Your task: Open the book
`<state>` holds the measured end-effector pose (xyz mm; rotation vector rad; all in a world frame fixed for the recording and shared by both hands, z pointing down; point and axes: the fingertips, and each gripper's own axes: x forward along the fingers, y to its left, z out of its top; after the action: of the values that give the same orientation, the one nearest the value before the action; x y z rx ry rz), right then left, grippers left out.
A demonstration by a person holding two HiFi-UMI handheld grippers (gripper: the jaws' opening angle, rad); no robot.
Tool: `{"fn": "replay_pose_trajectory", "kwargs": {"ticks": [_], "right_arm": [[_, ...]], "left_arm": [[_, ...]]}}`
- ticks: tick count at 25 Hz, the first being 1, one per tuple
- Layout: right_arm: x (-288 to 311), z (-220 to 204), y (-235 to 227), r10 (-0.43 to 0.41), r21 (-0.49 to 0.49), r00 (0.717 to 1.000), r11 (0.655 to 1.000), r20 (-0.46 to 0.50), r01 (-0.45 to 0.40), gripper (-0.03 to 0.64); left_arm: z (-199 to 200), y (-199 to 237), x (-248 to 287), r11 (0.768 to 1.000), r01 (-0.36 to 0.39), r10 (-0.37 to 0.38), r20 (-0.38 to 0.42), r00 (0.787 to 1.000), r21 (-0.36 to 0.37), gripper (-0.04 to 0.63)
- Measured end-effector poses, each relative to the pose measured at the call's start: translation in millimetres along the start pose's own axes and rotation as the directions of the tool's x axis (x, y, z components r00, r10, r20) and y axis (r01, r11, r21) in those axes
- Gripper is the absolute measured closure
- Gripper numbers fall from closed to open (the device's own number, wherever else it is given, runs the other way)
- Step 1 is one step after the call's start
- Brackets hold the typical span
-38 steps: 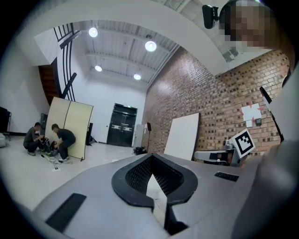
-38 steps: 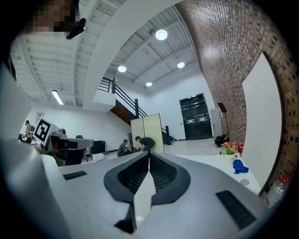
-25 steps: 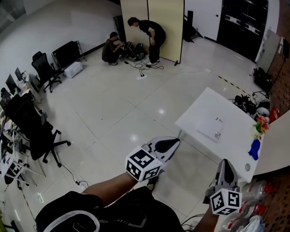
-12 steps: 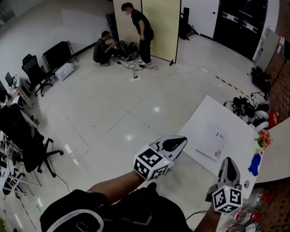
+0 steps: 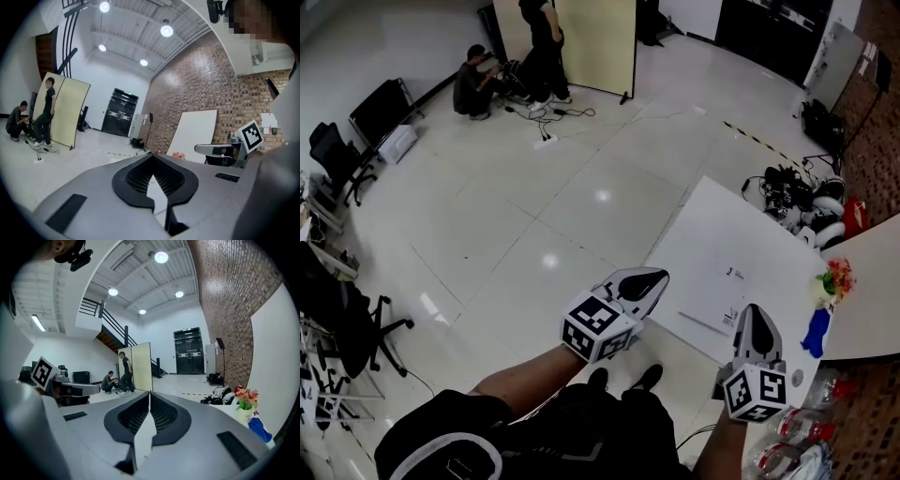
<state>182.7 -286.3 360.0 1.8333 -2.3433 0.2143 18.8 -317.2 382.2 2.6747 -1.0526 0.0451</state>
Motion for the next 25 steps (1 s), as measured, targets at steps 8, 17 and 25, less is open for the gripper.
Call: {"fn": "replay_pose_trajectory", "kwargs": {"ticks": [8, 17, 25], "right_arm": [[79.5, -13.7, -50.9, 0.096, -0.001, 0.994, 0.995, -0.054, -0.097, 0.612], [157.5, -66.4, -58.5, 0.179, 0.012, 0.958, 0.983, -0.226, -0.181, 0.611], [215.6, -163.1, -48.5, 0.113, 0.078, 0.872, 0.993, -0.475, -0.086, 0.508]], "left_arm": [[-11.9, 22.4, 92.0, 0.998, -0.045, 0.048, -0.091, 0.995, 0.043, 0.6], [-48.8, 71.7, 141.7, 0.992, -0.123, 0.116, -0.194, 0.974, -0.027, 0.6], [-121.4, 126.2, 166.6, 0.992, -0.118, 0.096, -0.365, 0.926, -0.039, 0.6]]}}
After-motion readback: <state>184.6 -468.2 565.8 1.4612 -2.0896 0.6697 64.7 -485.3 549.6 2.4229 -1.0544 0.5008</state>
